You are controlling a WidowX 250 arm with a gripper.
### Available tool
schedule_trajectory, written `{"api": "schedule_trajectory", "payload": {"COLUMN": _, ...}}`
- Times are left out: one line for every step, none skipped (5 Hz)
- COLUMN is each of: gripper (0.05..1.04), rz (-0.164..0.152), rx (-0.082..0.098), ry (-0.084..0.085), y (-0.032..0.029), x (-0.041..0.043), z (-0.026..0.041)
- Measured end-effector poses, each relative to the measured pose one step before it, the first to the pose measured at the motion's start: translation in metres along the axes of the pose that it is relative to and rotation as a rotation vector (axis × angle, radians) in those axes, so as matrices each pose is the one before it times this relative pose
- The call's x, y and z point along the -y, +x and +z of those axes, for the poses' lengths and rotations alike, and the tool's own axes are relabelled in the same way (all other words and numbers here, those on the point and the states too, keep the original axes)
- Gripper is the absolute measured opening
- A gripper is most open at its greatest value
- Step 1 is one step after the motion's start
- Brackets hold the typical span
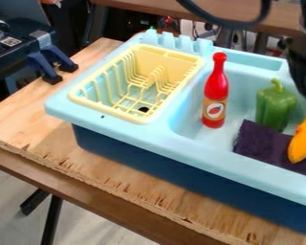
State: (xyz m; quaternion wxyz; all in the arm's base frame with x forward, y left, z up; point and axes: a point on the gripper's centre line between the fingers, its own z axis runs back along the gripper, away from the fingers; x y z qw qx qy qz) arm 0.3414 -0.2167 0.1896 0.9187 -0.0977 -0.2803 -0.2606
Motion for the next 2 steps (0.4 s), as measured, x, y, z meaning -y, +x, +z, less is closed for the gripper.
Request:
{"api": "schedule_trajectory", "payload": {"gripper": 1.001, "rz": 0.0101, "rx": 0.0382, "ry": 0.0182, "y": 0.0006, "x": -0.00196, "z": 0.03004}}
{"api": "schedule_trajectory", "payload": {"gripper": 1.001, "rz": -0.0001, "rx": -0.043, "ry": 0.0374, "y": -0.00713, "x": -0.00007, "z": 0.00478}}
